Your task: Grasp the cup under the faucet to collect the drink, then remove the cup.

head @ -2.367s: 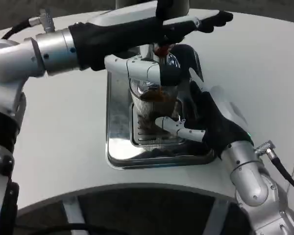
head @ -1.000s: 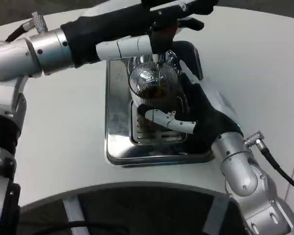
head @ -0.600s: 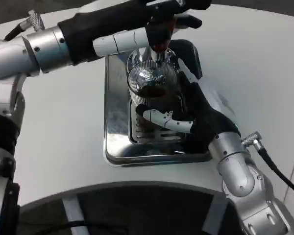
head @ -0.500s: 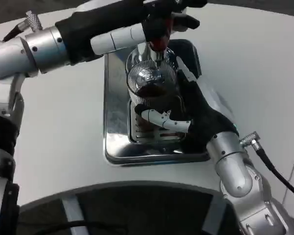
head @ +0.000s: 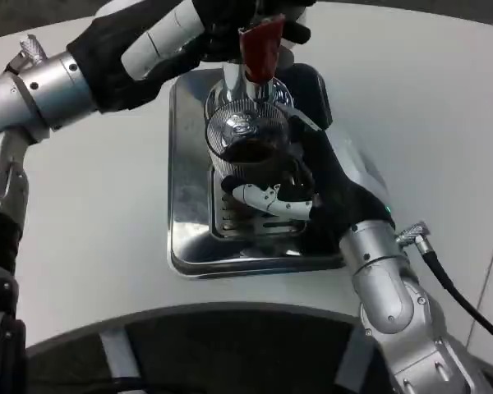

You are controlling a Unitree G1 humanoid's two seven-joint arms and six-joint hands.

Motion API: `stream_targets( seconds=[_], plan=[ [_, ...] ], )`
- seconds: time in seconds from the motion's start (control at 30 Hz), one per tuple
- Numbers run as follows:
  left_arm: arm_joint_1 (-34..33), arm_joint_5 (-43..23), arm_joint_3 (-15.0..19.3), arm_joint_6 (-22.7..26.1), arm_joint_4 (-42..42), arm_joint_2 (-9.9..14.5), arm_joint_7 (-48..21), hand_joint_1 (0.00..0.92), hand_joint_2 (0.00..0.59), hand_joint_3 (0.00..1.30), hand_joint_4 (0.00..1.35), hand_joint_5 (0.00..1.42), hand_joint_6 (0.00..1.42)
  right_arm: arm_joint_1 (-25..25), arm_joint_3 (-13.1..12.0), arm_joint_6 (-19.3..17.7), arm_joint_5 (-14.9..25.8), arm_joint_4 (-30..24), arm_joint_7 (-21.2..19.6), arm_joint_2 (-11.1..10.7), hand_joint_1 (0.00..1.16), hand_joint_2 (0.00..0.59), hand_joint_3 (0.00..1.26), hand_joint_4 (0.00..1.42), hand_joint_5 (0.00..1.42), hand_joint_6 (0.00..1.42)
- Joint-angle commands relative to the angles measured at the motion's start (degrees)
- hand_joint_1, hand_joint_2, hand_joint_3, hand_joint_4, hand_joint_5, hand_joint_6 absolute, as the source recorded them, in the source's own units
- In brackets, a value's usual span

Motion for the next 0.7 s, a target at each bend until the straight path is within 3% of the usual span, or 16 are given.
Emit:
stream_targets(
  seconds=[0.03, 0.4, 0.7],
  plan=[
    [2.8, 0.1, 1.5, 2.4, -0.7, 2.1, 1.1, 0.0, 0.092, 0.12, 0.08, 0.18, 0.07, 0.8, 0.8, 1.2, -0.7, 0.8, -0.9, 0.9, 0.75, 0.186, 0.29, 0.36, 0.32, 0.16],
    [3.0, 0.3, 3.1, 3.4, -1.1, 3.2, 2.1, 0.0, 0.096, 0.12, 0.09, 0.19, 0.07, 0.6, 1.4, 3.1, -2.1, 1.4, -2.3, 1.8, 0.8, 0.176, 0.46, 0.63, 0.51, 0.25],
    [3.1, 0.1, 3.9, 3.8, -1.5, 3.7, 2.6, 0.0, 0.098, 0.13, 0.1, 0.19, 0.07, 1.3, 1.9, 3.9, -3.7, 1.1, -5.0, 2.2, 0.86, 0.181, 0.62, 0.85, 0.74, 0.55]
  ],
)
